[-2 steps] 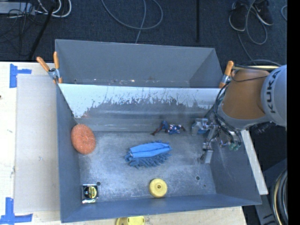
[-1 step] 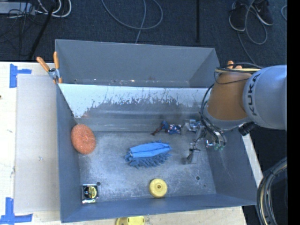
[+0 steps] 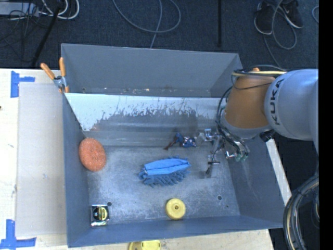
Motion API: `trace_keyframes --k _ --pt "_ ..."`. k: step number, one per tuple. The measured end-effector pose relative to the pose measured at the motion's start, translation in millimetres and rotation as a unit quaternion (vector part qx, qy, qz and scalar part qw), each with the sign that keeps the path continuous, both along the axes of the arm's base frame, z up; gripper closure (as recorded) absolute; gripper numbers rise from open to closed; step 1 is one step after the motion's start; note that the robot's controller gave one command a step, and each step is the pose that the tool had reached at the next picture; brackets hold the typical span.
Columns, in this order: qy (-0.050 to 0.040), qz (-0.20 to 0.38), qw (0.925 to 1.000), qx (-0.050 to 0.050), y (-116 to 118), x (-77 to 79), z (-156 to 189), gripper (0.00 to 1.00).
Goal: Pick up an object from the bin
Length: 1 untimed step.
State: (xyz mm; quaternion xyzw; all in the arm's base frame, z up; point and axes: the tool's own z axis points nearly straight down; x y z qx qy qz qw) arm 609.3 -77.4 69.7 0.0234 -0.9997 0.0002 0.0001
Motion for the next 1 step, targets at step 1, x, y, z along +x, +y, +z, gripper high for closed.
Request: trace_keyframes --k 1 --pt "-0.0001 -0.031 0.9995 0.0 30.4 -11.4 0.2 0.0"
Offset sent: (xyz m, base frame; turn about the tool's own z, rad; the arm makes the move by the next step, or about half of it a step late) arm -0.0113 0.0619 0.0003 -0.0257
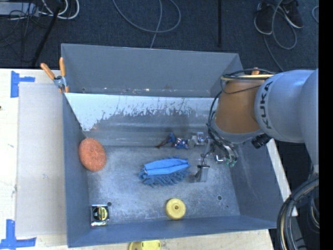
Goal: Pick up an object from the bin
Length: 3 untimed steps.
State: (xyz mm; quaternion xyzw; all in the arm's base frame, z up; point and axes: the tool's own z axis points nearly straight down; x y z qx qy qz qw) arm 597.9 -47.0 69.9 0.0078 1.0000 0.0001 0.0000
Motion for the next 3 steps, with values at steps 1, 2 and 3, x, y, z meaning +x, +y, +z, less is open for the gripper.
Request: trace_keyframes --k 1,2,3 --pt "0.0006 -0.049 0.9988 0.0 19.0 -1.4 -0.2 0.0" --pt "0.0003 0.04 0.9992 0.0 35.7 -6.6 -0.1 0.0" --pt "0.0009 0.022 0.9997 0.0 56.1 -29.9 -0.4 1.0"
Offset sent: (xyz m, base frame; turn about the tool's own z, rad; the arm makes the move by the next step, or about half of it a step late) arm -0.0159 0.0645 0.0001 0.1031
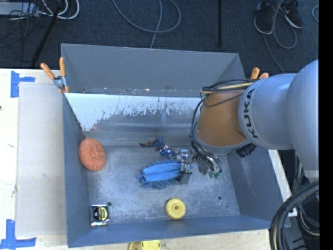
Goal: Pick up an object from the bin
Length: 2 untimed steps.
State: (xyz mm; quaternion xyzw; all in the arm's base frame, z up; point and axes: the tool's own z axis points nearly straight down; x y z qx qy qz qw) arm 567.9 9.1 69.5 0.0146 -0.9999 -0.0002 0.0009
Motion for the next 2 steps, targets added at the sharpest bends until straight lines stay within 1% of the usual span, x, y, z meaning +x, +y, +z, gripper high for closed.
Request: trace_keyframes --k 1,2 --pt "0.0 0.001 1.0 0.0 0.2 0.0 0.0 1.0" --pt "-0.0008 0.005 1.0 0.0 2.2 4.9 0.2 1.0"
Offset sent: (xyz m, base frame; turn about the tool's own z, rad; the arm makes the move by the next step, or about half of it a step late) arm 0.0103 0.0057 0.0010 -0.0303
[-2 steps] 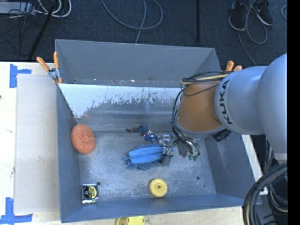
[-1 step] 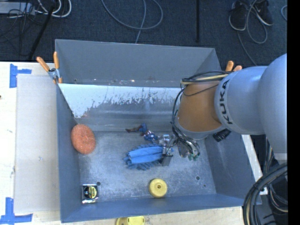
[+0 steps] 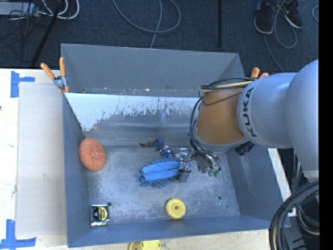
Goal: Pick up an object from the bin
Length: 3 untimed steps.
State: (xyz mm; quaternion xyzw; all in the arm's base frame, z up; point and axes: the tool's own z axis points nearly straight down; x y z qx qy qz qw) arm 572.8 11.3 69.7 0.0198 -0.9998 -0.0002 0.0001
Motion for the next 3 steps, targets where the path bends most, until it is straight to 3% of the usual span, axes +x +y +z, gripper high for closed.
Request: trace_keyframes --k 1,2,3 --pt "0.0004 0.009 1.0 0.0 8.4 13.1 -0.2 1.0" --pt "0.0011 0.009 1.0 0.0 -1.0 -4.0 9.3 1.0" --pt "0.0013 0.011 0.9999 -0.001 0.6 -8.5 14.8 1.0"
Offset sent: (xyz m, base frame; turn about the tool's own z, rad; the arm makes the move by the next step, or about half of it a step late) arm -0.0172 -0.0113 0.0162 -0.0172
